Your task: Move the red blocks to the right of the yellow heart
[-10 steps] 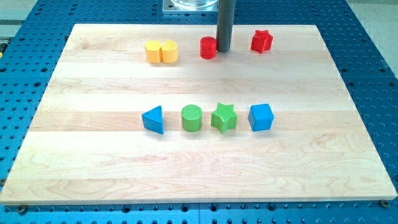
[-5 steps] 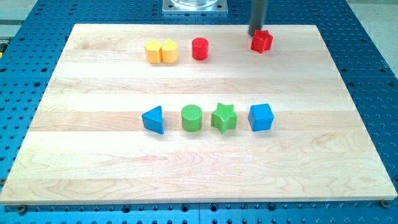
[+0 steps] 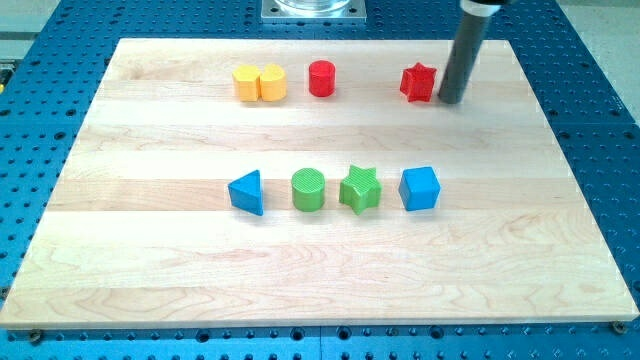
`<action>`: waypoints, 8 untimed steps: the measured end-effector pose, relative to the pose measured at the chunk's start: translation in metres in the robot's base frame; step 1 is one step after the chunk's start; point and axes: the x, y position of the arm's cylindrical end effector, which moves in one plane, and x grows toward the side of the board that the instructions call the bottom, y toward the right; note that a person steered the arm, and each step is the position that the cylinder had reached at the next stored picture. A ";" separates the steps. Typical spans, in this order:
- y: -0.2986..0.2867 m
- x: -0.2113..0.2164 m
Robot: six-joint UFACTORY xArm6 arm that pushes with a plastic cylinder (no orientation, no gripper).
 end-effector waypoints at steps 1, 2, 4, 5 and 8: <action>-0.025 -0.004; -0.040 -0.007; 0.004 -0.029; -0.004 -0.029; -0.047 -0.029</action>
